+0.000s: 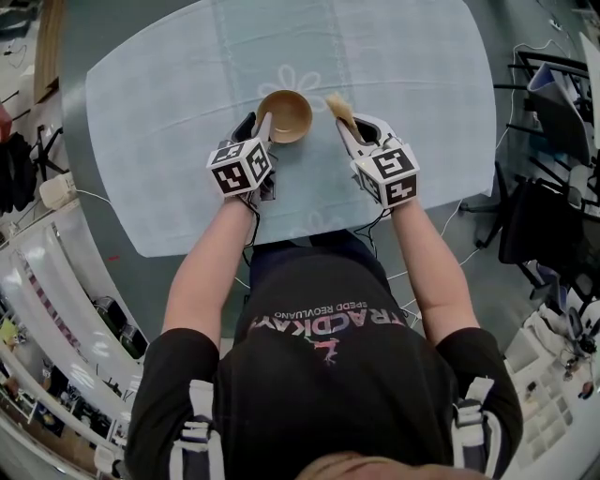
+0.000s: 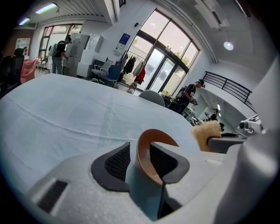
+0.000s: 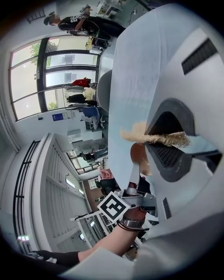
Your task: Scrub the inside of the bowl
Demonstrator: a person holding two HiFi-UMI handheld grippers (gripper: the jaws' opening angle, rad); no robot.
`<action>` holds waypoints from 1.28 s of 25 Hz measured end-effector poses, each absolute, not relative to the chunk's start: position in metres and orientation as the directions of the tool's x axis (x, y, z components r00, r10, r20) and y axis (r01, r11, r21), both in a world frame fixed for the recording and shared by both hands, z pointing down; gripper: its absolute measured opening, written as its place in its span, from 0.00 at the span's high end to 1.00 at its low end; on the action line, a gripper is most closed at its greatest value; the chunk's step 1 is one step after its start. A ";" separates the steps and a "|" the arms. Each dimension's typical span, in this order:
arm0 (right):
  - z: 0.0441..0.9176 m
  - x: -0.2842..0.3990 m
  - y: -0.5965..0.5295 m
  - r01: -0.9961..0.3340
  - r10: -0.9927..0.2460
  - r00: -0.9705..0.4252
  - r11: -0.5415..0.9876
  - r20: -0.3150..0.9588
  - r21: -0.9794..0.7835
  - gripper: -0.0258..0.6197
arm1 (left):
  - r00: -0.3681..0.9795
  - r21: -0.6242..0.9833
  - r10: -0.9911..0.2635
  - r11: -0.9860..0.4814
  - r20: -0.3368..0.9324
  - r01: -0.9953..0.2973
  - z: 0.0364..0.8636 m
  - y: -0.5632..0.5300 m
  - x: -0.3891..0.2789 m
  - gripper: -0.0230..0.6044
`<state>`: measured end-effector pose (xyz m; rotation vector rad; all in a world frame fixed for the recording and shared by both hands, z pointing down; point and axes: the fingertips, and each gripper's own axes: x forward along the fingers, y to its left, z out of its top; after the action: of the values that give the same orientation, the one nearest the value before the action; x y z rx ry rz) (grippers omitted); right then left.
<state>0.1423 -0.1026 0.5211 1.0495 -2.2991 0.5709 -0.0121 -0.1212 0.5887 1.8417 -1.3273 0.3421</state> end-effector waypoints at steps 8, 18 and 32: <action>0.494 0.130 -0.104 -0.800 -0.602 -0.553 0.577 0.575 -0.166 0.91 | 0.402 0.387 -0.725 -0.200 0.560 -0.900 0.537 -0.108 -0.040 0.88; 0.398 0.101 -0.094 -0.827 -0.737 -0.552 0.543 0.390 -0.145 0.91 | 0.487 0.197 -0.797 -0.446 0.356 -0.873 0.414 -0.087 -0.059 0.94; 0.278 0.069 -0.026 -0.863 -0.846 -0.500 0.505 0.185 -0.021 0.91 | 0.562 0.135 -0.809 -0.546 0.175 -0.827 0.313 -0.027 -0.082 0.94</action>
<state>0.0692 -0.0263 0.2781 1.4828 -2.5917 0.1667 -0.0821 -0.0274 0.3135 2.5936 -1.3762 0.1355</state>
